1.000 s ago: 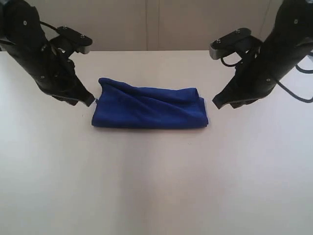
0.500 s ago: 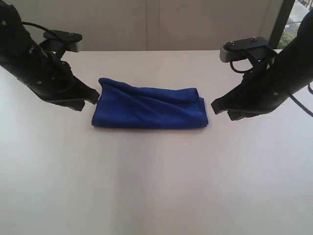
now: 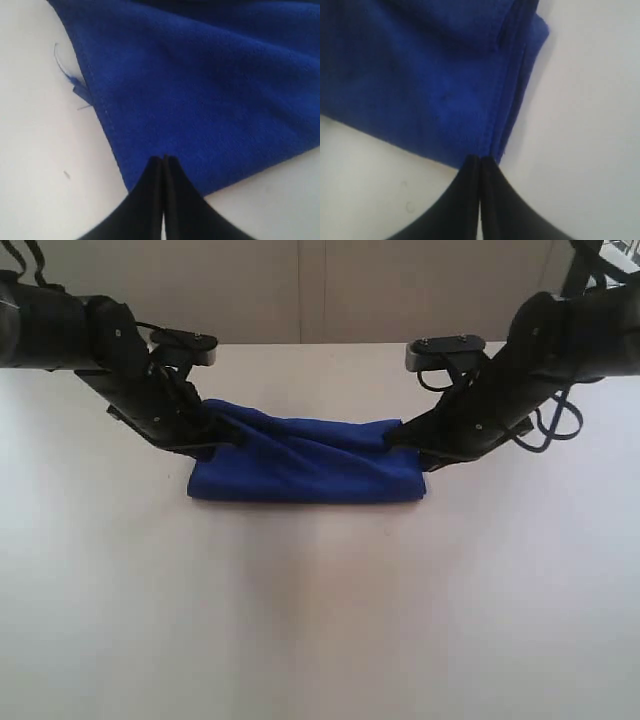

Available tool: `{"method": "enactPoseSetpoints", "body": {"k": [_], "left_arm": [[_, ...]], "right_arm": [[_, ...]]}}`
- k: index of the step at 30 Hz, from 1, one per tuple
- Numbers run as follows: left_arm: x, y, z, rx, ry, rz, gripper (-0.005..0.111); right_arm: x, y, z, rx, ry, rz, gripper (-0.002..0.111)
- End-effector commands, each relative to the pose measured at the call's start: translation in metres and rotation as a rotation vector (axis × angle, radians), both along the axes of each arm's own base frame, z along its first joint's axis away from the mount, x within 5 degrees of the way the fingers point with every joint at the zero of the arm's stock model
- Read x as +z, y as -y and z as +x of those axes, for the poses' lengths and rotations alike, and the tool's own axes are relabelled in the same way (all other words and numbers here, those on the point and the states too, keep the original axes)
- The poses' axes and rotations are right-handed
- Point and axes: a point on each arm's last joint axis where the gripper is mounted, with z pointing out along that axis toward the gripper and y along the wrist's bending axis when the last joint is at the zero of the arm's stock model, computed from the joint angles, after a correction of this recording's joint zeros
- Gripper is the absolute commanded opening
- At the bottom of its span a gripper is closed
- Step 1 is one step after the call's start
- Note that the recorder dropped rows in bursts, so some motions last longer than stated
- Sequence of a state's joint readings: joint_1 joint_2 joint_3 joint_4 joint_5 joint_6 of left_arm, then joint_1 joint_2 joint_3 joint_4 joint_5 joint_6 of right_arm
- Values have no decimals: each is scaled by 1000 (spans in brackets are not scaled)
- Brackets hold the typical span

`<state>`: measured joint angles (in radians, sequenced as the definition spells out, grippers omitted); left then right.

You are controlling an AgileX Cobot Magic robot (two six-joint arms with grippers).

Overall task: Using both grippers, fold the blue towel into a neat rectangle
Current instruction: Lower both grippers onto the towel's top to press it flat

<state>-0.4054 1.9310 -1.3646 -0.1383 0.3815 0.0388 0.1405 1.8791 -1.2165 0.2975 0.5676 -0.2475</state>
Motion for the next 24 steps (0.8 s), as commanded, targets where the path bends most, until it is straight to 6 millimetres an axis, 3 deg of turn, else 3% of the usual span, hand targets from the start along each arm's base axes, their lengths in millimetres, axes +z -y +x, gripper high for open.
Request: {"method": "enactPoseSetpoints", "body": {"k": [1, 8, 14, 24], "left_arm": [[-9, 5, 14, -4, -6, -1, 0], [-23, 9, 24, -11, -18, 10, 0], [-41, 8, 23, -20, -84, 39, 0], [-53, 2, 8, -100, -246, 143, 0]], "right_arm": [[-11, -3, 17, -4, 10, 43, 0], [-27, -8, 35, -20, 1, 83, 0], [-40, -12, 31, 22, -67, 76, 0], [-45, -11, 20, 91, -189, 45, 0]]}}
